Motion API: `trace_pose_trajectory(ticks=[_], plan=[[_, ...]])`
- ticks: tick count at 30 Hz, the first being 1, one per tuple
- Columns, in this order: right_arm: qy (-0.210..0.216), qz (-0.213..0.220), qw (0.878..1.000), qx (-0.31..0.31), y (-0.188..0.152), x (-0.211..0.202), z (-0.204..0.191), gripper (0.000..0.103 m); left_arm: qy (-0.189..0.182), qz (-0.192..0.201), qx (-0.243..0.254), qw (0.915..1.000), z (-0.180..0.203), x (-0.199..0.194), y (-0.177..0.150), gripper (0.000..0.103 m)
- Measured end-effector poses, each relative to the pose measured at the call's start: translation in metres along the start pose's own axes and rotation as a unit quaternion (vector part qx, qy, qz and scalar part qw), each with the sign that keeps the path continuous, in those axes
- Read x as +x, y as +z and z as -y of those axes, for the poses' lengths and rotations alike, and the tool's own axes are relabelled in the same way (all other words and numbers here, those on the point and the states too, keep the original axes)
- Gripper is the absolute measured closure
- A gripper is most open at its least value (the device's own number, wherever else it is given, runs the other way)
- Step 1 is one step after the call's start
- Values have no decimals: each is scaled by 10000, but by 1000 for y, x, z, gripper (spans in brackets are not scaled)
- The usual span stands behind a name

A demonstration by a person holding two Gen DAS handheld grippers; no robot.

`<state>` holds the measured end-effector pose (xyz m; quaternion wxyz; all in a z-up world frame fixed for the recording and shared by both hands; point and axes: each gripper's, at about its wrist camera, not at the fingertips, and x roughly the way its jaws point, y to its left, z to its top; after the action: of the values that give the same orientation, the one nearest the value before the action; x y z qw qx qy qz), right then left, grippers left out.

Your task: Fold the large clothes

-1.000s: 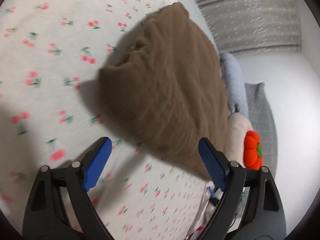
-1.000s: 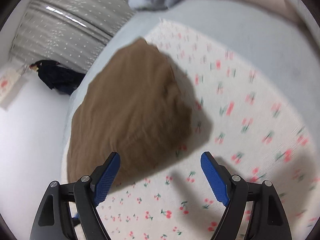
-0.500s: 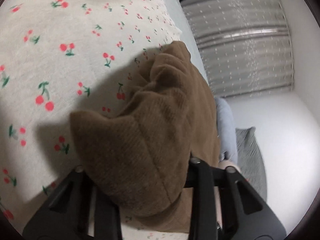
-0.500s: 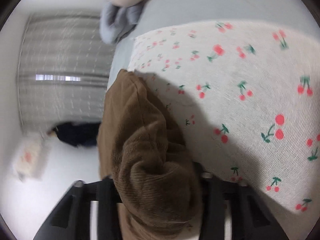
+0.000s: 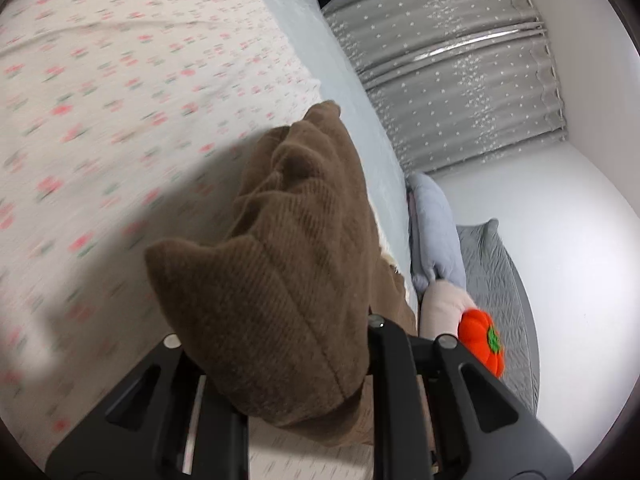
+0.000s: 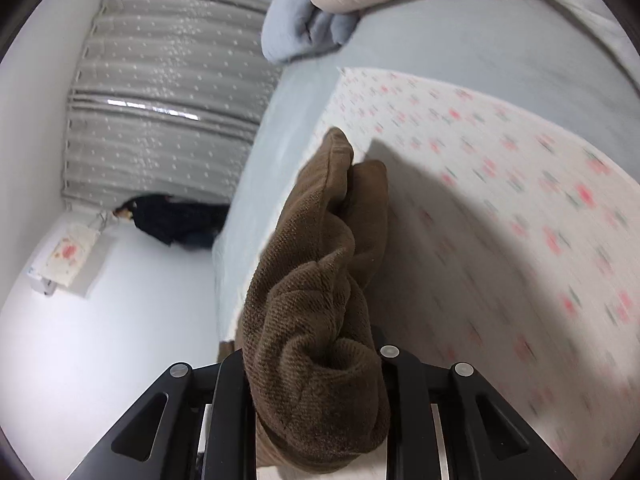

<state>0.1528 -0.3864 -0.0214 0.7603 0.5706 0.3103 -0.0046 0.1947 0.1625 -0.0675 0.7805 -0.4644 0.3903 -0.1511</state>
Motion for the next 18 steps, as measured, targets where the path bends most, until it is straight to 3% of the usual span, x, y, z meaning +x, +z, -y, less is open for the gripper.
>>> trace_pose_trajectory(ticks=[4,7,8,10,13,14,18], plan=[[-162,-225,9996,-71,-25,-19,30,78,206,-256,-90,9994,-35,-18,-29,81],[-490,-436,9977,-188,-35,-17,55,70,854,-567,-14,9947,-61,-2,-37,67],[-589,-474,9970,-157,-40,-17,63,63,1092,-672,-30,9917,-67,2,-38,56],[-993,-504,9938,21,-37,-16,87,55,1110,-667,-15,9916,-71,-3,-36,54],[-977,-106,9952,1,-30,-47,93,51,1628,-474,525,9841,-51,-15,-32,46],[-1160,180,9929,-212,-26,-62,87,48,1743,-430,659,9816,-45,-16,-32,46],[-1782,893,9725,-1207,-25,-92,46,46,2288,-138,1034,9679,-17,-12,-34,46]])
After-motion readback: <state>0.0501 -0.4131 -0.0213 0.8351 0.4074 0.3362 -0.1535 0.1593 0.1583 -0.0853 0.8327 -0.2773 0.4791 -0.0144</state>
